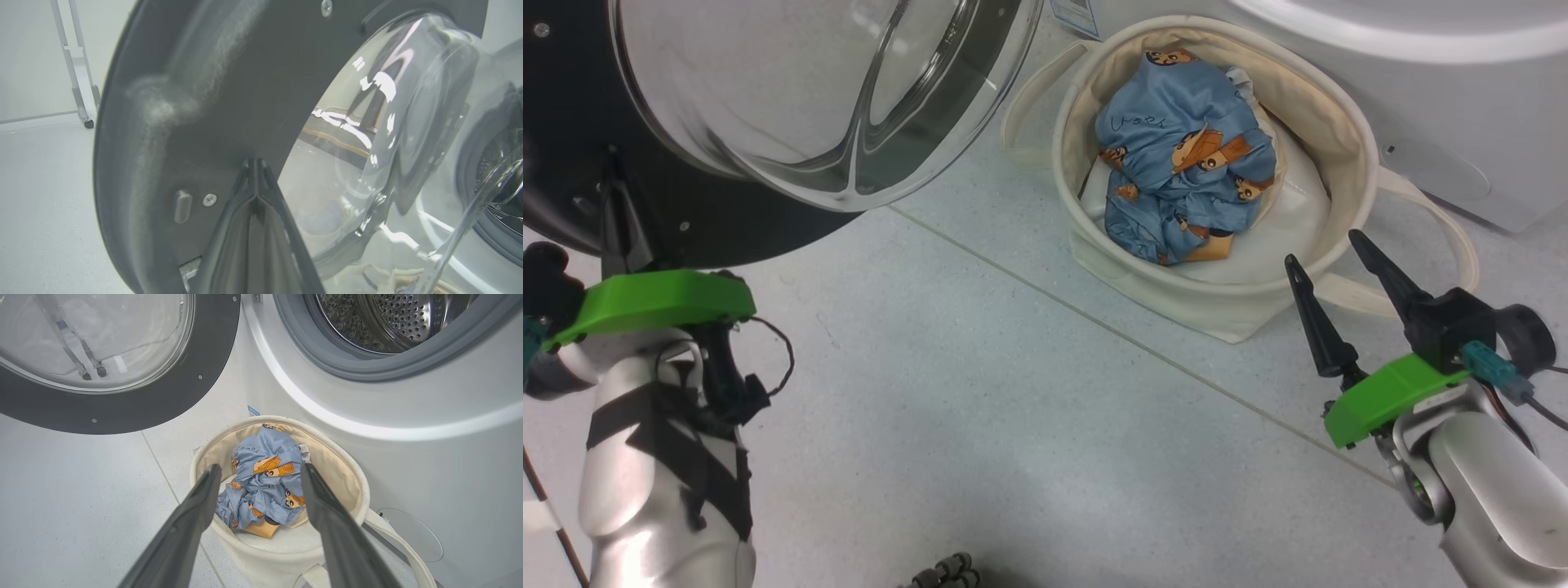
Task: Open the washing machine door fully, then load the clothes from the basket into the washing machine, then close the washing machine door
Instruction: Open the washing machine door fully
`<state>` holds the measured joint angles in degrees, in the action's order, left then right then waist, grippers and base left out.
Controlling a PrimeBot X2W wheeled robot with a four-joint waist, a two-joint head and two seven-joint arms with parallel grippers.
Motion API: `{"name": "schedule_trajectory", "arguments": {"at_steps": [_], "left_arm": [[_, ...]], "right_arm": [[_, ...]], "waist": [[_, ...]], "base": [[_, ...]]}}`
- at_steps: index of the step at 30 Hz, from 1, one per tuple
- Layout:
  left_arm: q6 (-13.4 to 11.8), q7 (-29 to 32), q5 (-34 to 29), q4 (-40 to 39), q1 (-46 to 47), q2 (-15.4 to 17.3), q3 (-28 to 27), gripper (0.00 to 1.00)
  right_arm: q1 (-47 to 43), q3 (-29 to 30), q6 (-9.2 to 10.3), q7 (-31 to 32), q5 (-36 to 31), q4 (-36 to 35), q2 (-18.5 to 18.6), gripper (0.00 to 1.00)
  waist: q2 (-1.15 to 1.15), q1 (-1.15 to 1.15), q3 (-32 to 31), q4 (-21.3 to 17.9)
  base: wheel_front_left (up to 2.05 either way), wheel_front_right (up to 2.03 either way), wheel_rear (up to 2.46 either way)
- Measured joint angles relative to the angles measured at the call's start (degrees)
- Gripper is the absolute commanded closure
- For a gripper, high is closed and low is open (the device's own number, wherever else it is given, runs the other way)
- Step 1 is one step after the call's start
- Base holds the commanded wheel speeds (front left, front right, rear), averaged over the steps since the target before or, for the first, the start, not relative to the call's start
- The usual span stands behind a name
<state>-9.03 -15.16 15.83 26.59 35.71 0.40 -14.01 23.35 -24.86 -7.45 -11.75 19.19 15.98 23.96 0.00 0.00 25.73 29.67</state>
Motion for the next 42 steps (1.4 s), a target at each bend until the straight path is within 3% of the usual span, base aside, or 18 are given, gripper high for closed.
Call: {"name": "schedule_trajectory", "arguments": {"at_steps": [6, 12, 17, 23, 30, 32, 36, 42], "left_arm": [[1.05, 0.0, -1.63, 2.86, 3.67, 0.21, -3.27, 1.0], [1.89, 0.0, -3.39, 3.71, 7.8, 2.15, -7.23, 1.0], [3.18, 0.0, -5.82, 2.76, 6.16, 1.68, -7.65, 1.0], [5.61, 0.0, -8.1, -2.78, 1.08, 0.42, -0.96, 1.0], [5.54, 0.0, 3.38, -7.83, -7.08, 0.55, 20.49, 1.0], [5.46, 0.0, 4.23, -7.82, -10.21, 0.62, 24.24, 1.0], [4.44, 0.01, 4.1, -8.89, -14.85, 1.46, 26.52, 1.0], [4.49, 0.01, 2.77, -13.21, -18.94, 1.53, 27.32, 1.0]], "right_arm": [[0.13, -0.16, 0.0, 1.05, -0.11, -1.37, 0.43, 0.0], [0.43, -0.22, 0.0, 2.59, -0.09, -2.65, 3.1, 0.0], [0.43, -0.48, -0.01, 1.75, 0.08, -2.61, 1.62, 0.0], [0.2, 3.42, -0.02, -1.56, 0.6, 0.1, -3.89, 0.0], [-3.37, 14.82, -0.02, -2.55, 0.48, -1.97, -11.01, 0.0], [-5.42, 16.88, -0.02, -2.55, -0.15, -4.11, -13.25, 0.0], [-7.67, 19.65, -0.02, -2.55, -0.97, -7.81, -17.12, 0.0], [-11.57, 18.48, -0.02, -2.55, 0.77, -11.0, -18.6, 0.0]], "waist": [[0.0, 0.0, 1.1, -0.52], [0.0, 0.0, 1.52, -0.73], [0.0, 0.0, -0.1, -0.37], [0.0, -0.01, -3.85, -0.09], [0.0, -0.01, -10.73, -0.68], [0.0, -0.02, -13.0, -1.35], [0.0, -0.02, -16.17, -4.77], [0.0, -0.02, -19.43, -12.05]], "base": [[0.0, 0.0, 0.0], [0.0, 0.0, 0.0], [0.0, 0.0, 0.0], [0.0, 0.0, 0.0], [0.0, 0.0, 0.0], [0.0, 0.0, 0.0], [0.0, 0.0, 0.0], [0.0, 0.0, 0.0]]}}
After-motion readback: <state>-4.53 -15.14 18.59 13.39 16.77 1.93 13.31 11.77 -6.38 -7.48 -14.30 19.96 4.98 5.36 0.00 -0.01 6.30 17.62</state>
